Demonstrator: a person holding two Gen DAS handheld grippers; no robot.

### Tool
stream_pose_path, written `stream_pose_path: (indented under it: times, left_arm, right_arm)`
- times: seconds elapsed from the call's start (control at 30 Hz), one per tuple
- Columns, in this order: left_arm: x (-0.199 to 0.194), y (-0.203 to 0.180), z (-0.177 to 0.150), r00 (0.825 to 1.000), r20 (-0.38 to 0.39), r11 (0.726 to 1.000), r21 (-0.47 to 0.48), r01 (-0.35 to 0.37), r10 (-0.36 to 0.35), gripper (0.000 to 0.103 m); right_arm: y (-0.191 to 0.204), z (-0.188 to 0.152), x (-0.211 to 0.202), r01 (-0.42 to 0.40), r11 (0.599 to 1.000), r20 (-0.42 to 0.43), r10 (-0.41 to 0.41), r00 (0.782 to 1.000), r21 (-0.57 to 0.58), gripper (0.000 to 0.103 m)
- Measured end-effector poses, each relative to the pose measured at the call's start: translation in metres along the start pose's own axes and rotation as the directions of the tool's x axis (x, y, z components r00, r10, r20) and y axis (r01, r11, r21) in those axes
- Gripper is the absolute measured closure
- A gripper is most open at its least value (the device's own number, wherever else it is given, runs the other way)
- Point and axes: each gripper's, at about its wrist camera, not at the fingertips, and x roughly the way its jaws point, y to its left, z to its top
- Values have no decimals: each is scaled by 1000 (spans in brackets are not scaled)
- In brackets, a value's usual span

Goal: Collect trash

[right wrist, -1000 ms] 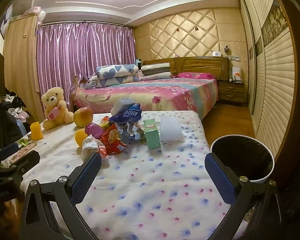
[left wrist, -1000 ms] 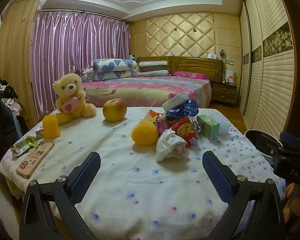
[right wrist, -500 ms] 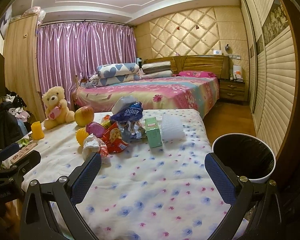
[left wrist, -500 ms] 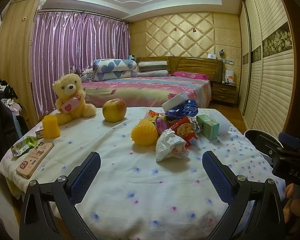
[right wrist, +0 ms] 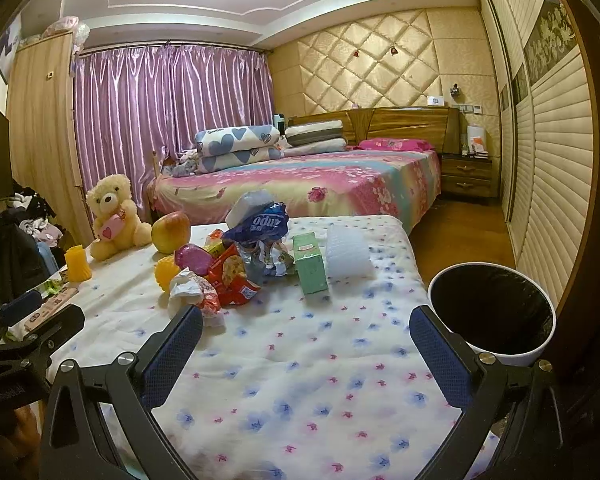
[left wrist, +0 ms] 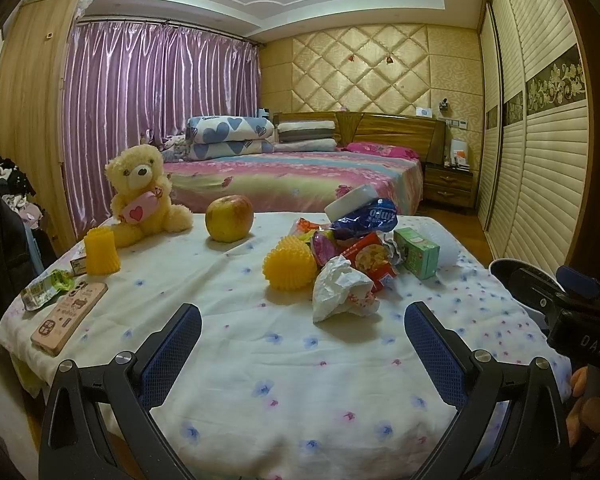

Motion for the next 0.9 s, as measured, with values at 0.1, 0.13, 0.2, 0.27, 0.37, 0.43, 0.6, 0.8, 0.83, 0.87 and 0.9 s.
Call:
stream_pose_path:
  times: [0.1, 0.13, 0.2, 0.27, 0.37, 0.43, 0.6, 0.8, 0.83, 0.87, 0.9]
  left_arm:
    - [0, 0, 0, 1000, 1, 1000, -1, 0, 0, 1]
    - [0, 0, 0, 1000, 1, 1000, -1, 0, 0, 1]
    - [0, 0, 0, 1000, 0, 1000, 1, -1, 1, 1]
    - [0, 0, 0, 1000, 0, 1000, 0, 1, -1, 1]
    - [0, 1, 0, 1000, -1, 1000, -1, 0, 0, 1]
    - [1, 1, 0, 1000, -1, 1000, -1, 2, -2, 1]
    - [2, 2, 0, 1000, -7, 1000, -5, 8, -8, 1]
    - [10, 6, 0, 1000, -24, 1000, -9, 9, -9, 1]
    - [12, 6, -1, 1000, -28, 1000, -8, 8, -8, 1]
    - [14, 6, -1, 999, -34, 1000, -8, 7, -7, 1]
    - [16, 7, -1, 999, -42, 1000, -11, 8, -9, 1]
  right_arm:
    - [1, 0, 0, 1, 1000, -1, -1, 1000, 1, 0]
    - [1, 0, 1, 0, 1000, -2, 0, 1000, 2, 0]
    - [2, 0, 1, 0, 1000, -1, 0, 1000, 2, 0]
    - [1, 0, 1, 1, 1000, -2, -1, 1000, 0, 0]
    - [0, 0, 1, 0, 1000, -2, 0, 1000, 2, 0]
    - [0, 0, 1, 0, 1000, -2, 0, 1000, 2, 0]
    - [2, 0, 2, -3, 1000, -7, 3, 1000, 3, 0]
    - [0, 1, 7, -13, 1000, -24, 13, 1000, 11, 0]
    - [0, 0, 8, -16, 1000, -28, 17, 999, 13, 0]
    - [0, 0, 10, -20, 1000, -34, 20, 999, 15, 0]
    - [1, 0, 12, -24, 1000, -40, 25, 999, 17, 0]
